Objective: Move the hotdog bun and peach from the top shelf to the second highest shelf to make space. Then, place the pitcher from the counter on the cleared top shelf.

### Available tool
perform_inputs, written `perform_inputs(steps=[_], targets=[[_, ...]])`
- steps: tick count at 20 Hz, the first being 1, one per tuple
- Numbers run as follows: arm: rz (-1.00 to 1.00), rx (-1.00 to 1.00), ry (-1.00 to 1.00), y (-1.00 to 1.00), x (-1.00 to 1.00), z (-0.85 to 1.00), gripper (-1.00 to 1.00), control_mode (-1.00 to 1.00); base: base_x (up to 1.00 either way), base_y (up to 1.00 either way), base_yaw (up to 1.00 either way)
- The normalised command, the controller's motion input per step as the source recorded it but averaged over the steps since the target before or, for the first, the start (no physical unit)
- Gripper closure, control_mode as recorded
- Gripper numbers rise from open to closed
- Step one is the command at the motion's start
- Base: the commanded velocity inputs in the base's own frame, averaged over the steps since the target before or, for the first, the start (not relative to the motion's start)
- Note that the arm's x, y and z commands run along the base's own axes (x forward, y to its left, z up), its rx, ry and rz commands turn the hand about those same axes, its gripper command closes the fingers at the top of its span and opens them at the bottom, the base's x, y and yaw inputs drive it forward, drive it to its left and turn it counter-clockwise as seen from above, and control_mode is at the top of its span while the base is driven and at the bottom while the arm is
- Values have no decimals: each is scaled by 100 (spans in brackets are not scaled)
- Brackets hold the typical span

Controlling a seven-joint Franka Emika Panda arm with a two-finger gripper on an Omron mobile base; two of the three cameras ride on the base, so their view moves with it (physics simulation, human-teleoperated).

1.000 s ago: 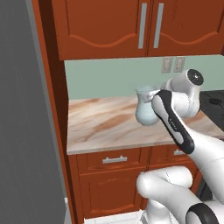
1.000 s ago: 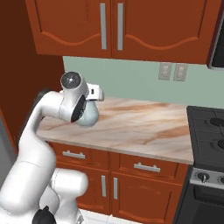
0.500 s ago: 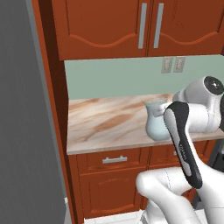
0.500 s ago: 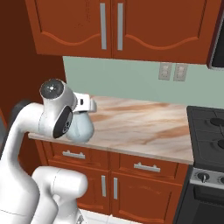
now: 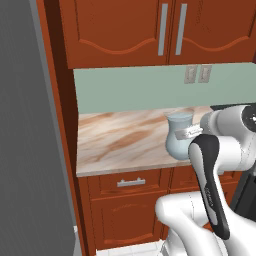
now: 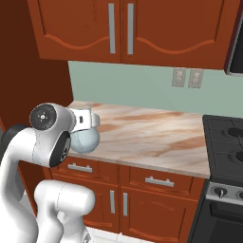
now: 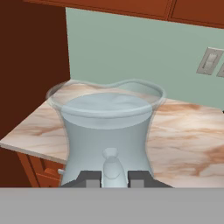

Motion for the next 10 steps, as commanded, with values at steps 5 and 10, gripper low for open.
perform_inputs(steps=[5,10], targets=[[0,0,-1,3,0,6,100,-100,0,0,0],[0,0,0,0,7,0,100,-100,0,0,0]])
